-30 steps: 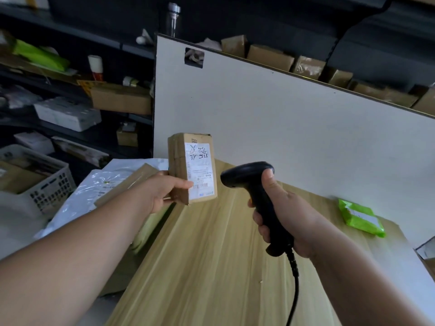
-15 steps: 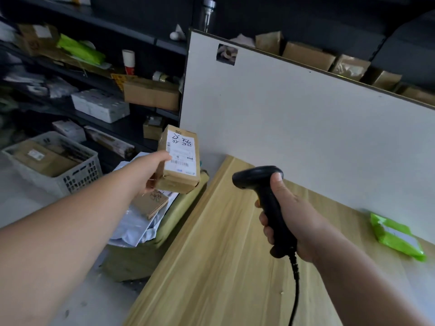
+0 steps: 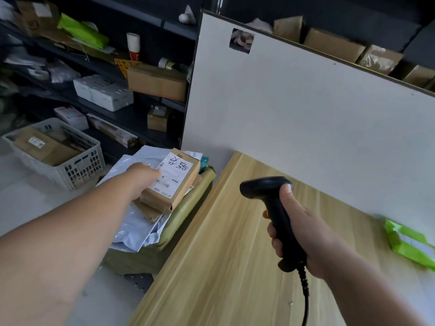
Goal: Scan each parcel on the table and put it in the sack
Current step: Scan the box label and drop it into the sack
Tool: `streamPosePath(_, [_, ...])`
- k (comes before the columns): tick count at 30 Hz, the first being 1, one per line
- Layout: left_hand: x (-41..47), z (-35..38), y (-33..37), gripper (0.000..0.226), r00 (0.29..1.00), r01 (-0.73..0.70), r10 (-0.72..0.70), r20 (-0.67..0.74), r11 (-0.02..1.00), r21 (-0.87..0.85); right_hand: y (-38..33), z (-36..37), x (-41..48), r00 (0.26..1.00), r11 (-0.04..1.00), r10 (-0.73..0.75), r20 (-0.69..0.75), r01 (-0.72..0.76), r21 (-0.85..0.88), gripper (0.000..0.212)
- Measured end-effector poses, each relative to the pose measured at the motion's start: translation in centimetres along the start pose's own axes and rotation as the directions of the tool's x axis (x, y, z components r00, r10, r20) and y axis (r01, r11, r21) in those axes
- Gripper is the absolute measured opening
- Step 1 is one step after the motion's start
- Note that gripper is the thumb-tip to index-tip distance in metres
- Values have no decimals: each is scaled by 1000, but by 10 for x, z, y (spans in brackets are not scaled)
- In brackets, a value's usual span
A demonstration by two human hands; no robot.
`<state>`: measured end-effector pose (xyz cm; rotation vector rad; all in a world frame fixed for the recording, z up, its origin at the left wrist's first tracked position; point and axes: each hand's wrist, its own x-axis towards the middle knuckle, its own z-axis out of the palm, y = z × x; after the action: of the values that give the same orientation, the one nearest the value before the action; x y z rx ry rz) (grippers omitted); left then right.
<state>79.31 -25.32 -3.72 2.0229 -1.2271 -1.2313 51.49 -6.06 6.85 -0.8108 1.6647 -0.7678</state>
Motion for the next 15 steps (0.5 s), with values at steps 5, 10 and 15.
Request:
streamPosePath(5, [-2, 6, -3, 65, 999, -31, 33, -41, 998, 59, 1, -2, 5, 1000, 1000, -10, 2, 10, -7, 96])
streamPosePath(10, [-31, 20, 18, 63, 917, -258, 374, -143, 825, 504, 8, -16, 3, 999, 1000, 20, -31, -19, 24, 88])
streamPosePath(15, [-84, 84, 51, 57, 693, -669, 707, 143, 555, 495, 27, -58, -12, 989, 996, 55, -138, -44, 79, 82])
